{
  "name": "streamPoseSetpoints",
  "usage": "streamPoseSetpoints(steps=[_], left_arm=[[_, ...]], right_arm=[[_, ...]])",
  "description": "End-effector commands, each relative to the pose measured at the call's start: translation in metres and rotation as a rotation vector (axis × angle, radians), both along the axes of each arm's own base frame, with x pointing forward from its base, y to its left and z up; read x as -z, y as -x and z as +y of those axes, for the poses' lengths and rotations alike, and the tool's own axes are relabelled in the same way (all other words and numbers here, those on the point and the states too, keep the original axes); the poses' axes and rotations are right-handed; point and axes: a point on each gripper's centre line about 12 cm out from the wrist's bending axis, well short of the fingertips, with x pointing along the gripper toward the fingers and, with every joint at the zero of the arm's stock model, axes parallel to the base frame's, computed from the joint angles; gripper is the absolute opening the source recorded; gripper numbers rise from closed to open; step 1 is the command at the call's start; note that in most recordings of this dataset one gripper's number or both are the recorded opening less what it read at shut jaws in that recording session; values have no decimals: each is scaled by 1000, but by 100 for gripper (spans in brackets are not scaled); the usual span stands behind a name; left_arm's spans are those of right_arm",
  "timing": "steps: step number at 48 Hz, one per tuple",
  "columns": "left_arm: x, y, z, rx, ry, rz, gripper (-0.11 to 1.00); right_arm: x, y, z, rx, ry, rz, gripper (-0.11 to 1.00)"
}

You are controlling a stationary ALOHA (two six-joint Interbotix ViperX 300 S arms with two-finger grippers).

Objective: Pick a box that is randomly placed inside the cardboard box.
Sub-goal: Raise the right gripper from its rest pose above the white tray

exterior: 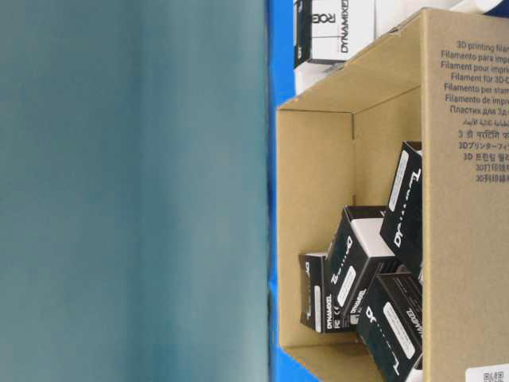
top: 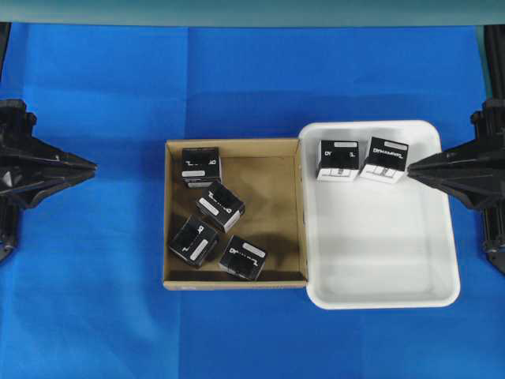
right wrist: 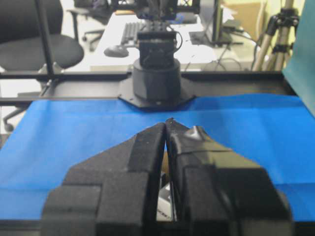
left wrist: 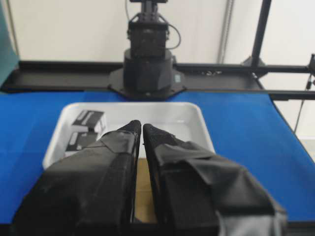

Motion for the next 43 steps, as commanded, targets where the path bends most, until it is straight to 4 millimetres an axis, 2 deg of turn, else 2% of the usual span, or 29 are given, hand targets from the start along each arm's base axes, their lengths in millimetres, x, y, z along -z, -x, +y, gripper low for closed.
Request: streamPoseSetpoints(steps=[1, 3, 7, 11, 22, 32, 43], left_arm=[[-12, -4, 1, -3, 26, -18, 14], [-14, -4, 2, -3, 35, -18, 12], [-17, -5, 2, -3, 50, -6, -1], [-18, -6, 2, -3, 61, 21, -7], [-18, -7, 2, -4, 65, 67, -7], [-4, -9, 1, -8, 68, 228, -7], [-2, -9, 1, -8, 68, 282, -7]], right_arm=[[-9, -2, -1, 3, -20, -22, 14], [-11, -3, -1, 7, -30, -15, 13], [-14, -4, -3, 12, -47, 30, 3], [-15, -7, -5, 25, -78, 97, 1], [-30, -16, -19, 97, -237, 285, 1], [-36, -33, -23, 123, -247, 486, 1], [-36, -55, -26, 142, -239, 692, 1]])
